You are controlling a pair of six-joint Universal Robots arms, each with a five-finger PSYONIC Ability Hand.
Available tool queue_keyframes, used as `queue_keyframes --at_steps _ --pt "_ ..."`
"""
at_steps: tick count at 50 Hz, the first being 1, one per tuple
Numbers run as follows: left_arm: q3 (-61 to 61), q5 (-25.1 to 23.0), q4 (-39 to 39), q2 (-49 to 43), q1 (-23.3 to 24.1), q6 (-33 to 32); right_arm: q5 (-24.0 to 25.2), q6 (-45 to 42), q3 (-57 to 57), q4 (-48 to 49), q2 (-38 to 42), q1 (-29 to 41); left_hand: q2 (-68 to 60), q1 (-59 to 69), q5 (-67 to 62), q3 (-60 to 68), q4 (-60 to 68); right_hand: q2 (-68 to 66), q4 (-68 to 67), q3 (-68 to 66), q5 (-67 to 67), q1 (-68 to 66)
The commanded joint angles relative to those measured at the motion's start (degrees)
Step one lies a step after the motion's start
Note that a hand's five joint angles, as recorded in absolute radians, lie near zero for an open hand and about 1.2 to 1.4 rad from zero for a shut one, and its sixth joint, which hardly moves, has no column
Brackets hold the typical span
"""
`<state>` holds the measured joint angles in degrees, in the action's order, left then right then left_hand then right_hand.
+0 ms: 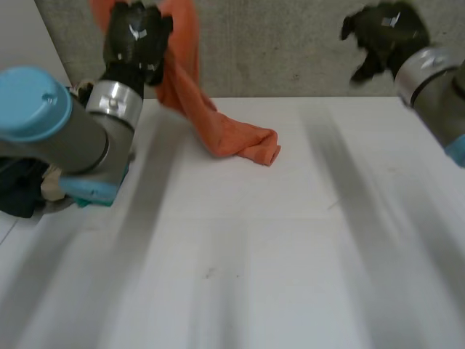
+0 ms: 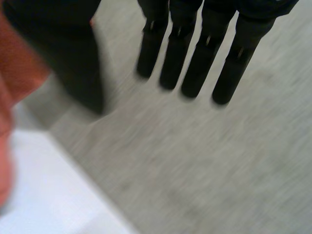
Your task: Fold the laundry.
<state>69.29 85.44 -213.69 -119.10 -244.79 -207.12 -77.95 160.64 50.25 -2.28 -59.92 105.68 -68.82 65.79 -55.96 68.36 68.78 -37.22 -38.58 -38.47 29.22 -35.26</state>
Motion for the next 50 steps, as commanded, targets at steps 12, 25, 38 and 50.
queue_keyframes --at_steps 12,25,38,50 --pt "27.5 -7.5 -0.3 24.1 -1.0 -4.8 13.2 -3.8 -24.7 -15.0 26.6 7.3 -11.2 14.2 -14.0 11.6 11.2 27.2 28.6 28.5 -29.2 25.3" --pt "38.4 -10.6 -1.7 34.8 -1.2 -4.9 11.0 -6.7 -34.2 -11.0 43.1 19.2 -11.2 14.2 -14.0 11.6 11.2 -9.1 -7.7 -7.8 7.1 -11.0" --pt "37.2 -10.8 -3.2 31.2 -6.0 -4.6 -13.6 -14.2 -26.9 -11.9 25.9 15.2 -11.2 14.2 -14.0 11.6 11.2 -42.8 -41.4 -41.5 40.8 -44.7" --pt "36.3 -10.4 -0.8 17.8 -2.7 -4.6 -13.6 -26.0 16.2 -27.3 2.7 13.1 -11.2 14.2 -14.0 11.6 11.2 -42.8 -41.4 -41.5 40.8 -44.7"
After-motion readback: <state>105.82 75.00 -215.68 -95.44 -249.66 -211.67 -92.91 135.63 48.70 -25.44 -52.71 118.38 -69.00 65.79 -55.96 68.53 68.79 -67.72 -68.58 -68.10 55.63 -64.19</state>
